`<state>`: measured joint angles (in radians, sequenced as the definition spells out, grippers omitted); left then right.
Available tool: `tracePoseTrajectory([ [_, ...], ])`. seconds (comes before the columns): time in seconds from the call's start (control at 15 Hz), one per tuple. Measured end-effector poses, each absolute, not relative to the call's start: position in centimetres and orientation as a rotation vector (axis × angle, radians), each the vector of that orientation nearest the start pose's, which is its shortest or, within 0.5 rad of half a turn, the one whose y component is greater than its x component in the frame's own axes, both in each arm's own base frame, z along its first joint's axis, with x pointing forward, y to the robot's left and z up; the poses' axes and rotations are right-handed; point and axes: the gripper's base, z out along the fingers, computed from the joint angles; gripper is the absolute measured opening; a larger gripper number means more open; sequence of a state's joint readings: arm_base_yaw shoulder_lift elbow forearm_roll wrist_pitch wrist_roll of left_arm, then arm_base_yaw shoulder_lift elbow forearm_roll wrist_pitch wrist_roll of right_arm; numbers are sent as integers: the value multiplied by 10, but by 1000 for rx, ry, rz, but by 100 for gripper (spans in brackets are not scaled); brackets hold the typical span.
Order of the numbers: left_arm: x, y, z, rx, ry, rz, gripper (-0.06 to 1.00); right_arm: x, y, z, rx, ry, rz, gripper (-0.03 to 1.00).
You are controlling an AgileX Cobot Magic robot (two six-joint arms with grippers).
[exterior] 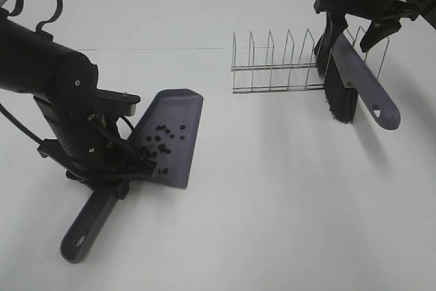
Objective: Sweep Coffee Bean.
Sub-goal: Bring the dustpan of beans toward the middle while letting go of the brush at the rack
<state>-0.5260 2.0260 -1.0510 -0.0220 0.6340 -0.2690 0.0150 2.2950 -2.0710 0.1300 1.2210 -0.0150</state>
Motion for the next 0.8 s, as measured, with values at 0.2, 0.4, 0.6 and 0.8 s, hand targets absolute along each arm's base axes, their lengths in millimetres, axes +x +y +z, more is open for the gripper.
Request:
tracePoseTrajectory([
  [0.2, 299, -157, 88, 280, 3095, -47, 31, 479, 21, 227, 14, 2893, 237, 60],
  [0.4, 307, -141, 88, 198, 3096, -48, 31, 457, 22, 242, 19, 2907, 255, 60],
  [0.6, 312, -135, 88, 160, 3087, -54, 31, 438, 22, 248, 22, 2935, 256, 60],
  [0.8, 313, -135, 88, 146, 3075, -62, 31, 429, 22, 259, 20, 2923, 256, 60],
])
